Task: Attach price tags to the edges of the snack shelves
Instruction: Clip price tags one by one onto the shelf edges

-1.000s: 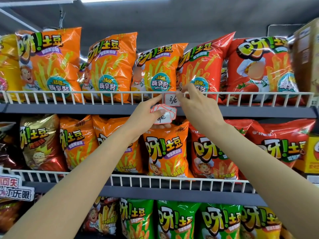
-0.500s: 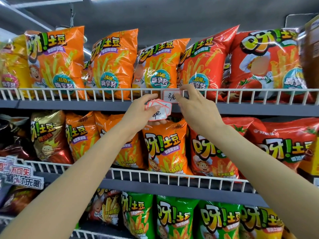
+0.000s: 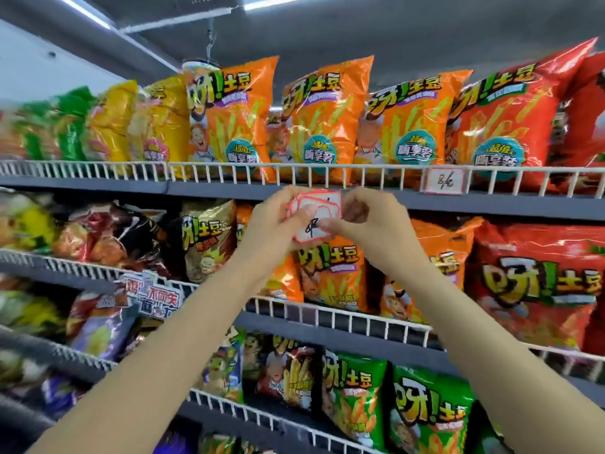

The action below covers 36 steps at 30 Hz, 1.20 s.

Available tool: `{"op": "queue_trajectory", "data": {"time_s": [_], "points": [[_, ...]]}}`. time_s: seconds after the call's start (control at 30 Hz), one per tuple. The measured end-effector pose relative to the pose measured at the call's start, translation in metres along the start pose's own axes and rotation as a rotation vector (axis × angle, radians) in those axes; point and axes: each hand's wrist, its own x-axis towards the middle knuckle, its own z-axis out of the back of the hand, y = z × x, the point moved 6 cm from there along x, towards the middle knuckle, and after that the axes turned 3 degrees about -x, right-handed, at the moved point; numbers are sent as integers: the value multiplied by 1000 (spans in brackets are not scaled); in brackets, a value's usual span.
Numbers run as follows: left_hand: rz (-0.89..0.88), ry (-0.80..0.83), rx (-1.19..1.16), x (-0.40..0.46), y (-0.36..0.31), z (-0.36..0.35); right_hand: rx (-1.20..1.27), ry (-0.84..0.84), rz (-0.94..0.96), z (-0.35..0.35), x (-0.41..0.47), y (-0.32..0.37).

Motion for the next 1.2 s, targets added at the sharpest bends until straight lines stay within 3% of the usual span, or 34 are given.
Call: {"op": "queue_trajectory", "data": {"time_s": [0.4,0.97,1.2], "points": [[147,-24,-82,16,-7,227,216,-32,-161,-189,52,116],[91,-253,-31,51,29,343,203,7,-137,-301,115,134],[73,-204,-35,65,47,430,209,-30,-102,-376,139,168]]}}
